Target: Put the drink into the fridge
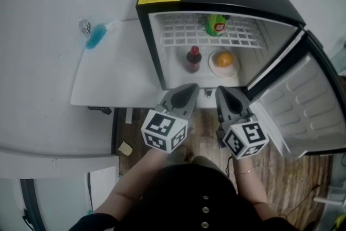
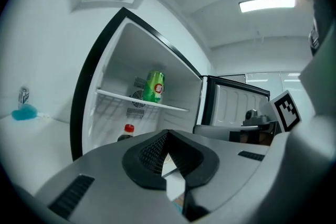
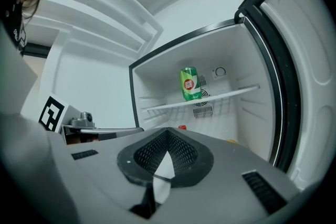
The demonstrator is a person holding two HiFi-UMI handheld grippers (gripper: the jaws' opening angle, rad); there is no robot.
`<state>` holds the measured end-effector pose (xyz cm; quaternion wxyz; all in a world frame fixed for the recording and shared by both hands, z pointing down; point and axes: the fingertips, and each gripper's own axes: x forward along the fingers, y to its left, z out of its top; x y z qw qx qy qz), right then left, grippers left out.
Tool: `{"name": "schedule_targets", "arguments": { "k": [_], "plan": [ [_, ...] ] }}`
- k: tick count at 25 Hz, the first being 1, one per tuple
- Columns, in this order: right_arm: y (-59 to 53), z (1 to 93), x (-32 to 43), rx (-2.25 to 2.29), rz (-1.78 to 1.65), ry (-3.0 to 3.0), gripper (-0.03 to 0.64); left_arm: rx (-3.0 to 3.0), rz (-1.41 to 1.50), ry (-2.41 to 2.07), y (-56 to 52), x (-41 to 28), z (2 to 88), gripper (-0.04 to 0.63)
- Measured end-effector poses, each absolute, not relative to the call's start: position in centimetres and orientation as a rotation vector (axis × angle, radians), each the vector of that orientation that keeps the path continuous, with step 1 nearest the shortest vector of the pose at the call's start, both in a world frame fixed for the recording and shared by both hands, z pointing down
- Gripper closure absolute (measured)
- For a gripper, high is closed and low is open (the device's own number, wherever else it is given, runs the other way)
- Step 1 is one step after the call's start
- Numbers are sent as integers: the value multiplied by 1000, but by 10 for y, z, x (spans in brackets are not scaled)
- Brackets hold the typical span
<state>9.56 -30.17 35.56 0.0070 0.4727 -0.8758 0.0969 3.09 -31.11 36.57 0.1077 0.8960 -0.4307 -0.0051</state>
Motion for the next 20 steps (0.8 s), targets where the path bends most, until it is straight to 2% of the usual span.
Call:
{"name": "schedule_targets", "arguments": {
  "k": [20],
  "plan": [
    [-276, 365, 94, 1519, 333, -2718, 614, 2652, 36, -1186, -273, 38, 387, 589]
  ]
}}
